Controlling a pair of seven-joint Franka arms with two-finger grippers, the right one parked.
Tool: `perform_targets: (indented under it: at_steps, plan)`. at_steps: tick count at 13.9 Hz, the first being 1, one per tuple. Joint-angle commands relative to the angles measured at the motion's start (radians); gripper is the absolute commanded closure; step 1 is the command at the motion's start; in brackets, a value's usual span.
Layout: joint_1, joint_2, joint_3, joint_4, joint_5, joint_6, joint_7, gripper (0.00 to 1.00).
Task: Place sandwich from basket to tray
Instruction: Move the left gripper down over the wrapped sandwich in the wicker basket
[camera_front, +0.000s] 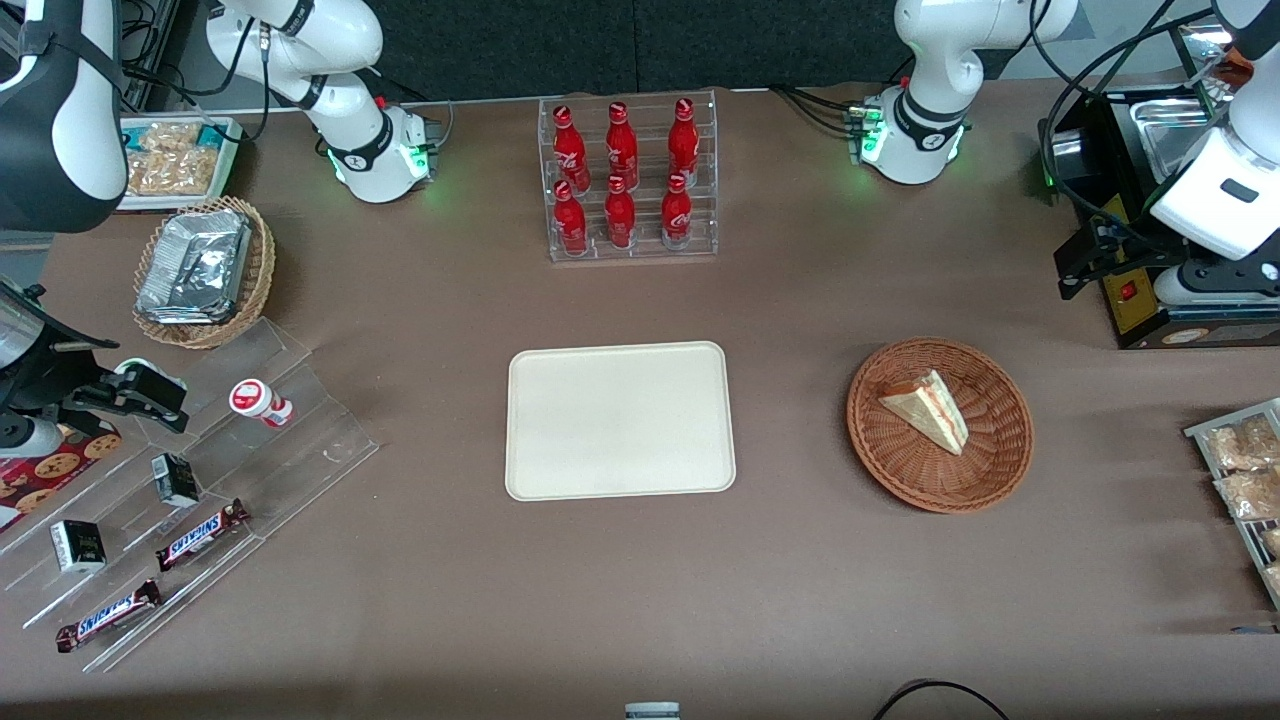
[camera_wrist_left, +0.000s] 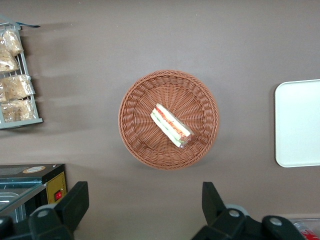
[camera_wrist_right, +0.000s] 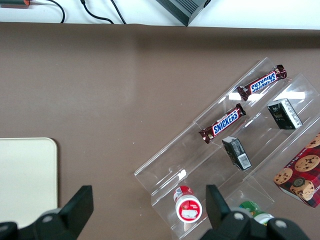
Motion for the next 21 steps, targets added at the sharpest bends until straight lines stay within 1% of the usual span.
perform_targets:
  at_steps: [1, 3, 4, 5, 7, 9, 11, 12, 15, 17, 21]
  plan:
    - [-0.011, -0.015, 0.015, 0.004, -0.020, -0.030, 0.010, 0.00]
    - [-0.011, 0.010, 0.015, -0.013, -0.029, -0.037, -0.014, 0.00]
    - [-0.011, 0.040, 0.015, -0.022, -0.029, -0.031, -0.083, 0.00]
    - [-0.013, 0.079, 0.013, -0.028, -0.029, -0.023, -0.200, 0.00]
    - [-0.014, 0.156, 0.013, -0.033, -0.027, 0.008, -0.337, 0.00]
    - [-0.014, 0.227, 0.013, -0.063, -0.029, 0.075, -0.469, 0.00]
    - [-0.023, 0.268, 0.012, -0.143, -0.018, 0.184, -0.667, 0.00]
    - [-0.025, 0.270, 0.012, -0.202, -0.018, 0.248, -0.712, 0.00]
    - [-0.019, 0.284, 0.012, -0.344, -0.029, 0.446, -0.747, 0.00]
    - [-0.014, 0.326, 0.013, -0.381, -0.030, 0.511, -0.799, 0.00]
    - [-0.013, 0.343, 0.013, -0.497, -0.046, 0.681, -0.806, 0.00]
